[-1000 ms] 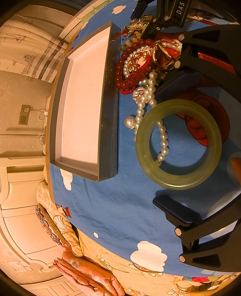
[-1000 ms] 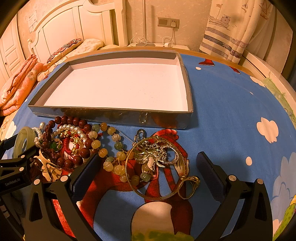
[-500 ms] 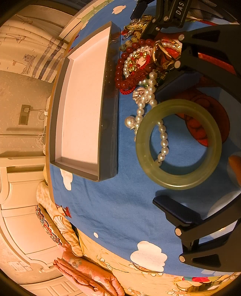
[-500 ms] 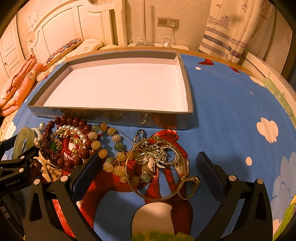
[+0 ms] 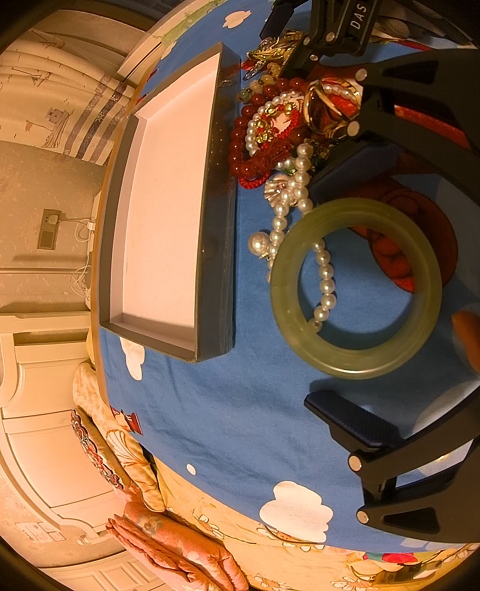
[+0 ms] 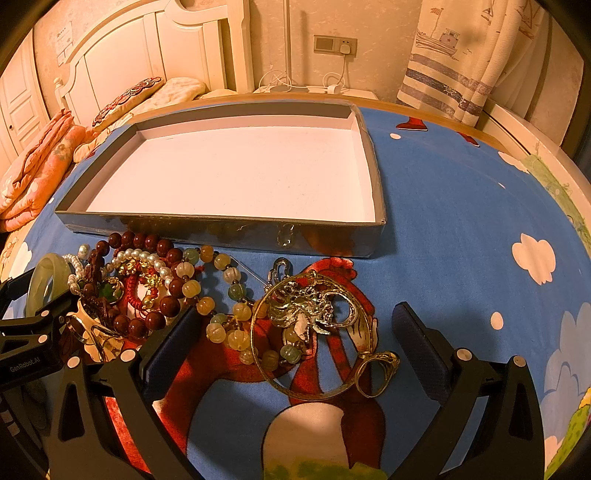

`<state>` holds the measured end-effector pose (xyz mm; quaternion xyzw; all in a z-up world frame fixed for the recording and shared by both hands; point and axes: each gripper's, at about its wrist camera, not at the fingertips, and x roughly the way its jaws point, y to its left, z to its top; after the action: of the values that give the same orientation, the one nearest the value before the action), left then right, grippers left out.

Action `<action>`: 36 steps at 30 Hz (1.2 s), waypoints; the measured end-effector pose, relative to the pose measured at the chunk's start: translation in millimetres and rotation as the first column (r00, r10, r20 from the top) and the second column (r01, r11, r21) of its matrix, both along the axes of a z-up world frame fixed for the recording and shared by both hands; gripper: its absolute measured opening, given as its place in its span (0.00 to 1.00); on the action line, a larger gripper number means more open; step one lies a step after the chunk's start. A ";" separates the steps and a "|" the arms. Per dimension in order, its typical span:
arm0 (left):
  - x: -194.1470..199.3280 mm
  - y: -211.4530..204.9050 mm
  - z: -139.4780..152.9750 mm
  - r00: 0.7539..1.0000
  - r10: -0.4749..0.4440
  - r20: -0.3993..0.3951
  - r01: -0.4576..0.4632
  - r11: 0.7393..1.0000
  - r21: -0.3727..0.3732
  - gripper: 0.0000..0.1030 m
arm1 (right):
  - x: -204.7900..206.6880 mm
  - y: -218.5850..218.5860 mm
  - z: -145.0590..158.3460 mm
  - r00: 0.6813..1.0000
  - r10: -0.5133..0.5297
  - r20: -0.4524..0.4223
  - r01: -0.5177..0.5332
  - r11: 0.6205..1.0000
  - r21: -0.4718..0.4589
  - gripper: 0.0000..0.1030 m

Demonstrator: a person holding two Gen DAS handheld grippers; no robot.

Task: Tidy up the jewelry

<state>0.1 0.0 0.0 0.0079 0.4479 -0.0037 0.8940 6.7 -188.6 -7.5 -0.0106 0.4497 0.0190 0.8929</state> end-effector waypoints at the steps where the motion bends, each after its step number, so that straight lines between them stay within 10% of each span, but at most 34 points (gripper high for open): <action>1: -0.1 0.0 0.0 1.000 0.000 0.000 0.000 1.000 0.000 0.98 | -0.1 0.0 0.0 1.000 0.000 0.000 0.000 1.000 0.000 0.96; 26: -0.1 0.3 0.0 1.000 0.003 0.000 -0.003 1.000 0.000 0.98 | -2.0 1.1 -0.4 1.000 0.001 -0.001 -0.001 1.000 0.001 0.96; 36: 1.2 -0.5 0.7 1.000 -0.017 -0.026 0.017 1.000 0.001 0.98 | -13.9 -14.6 5.9 0.985 0.153 -0.075 -0.147 0.986 0.083 0.96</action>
<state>1.3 -0.5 0.7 0.0120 0.4592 -0.0112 0.8882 -7.1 -203.2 -1.6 -0.0092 0.4823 0.1041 0.8698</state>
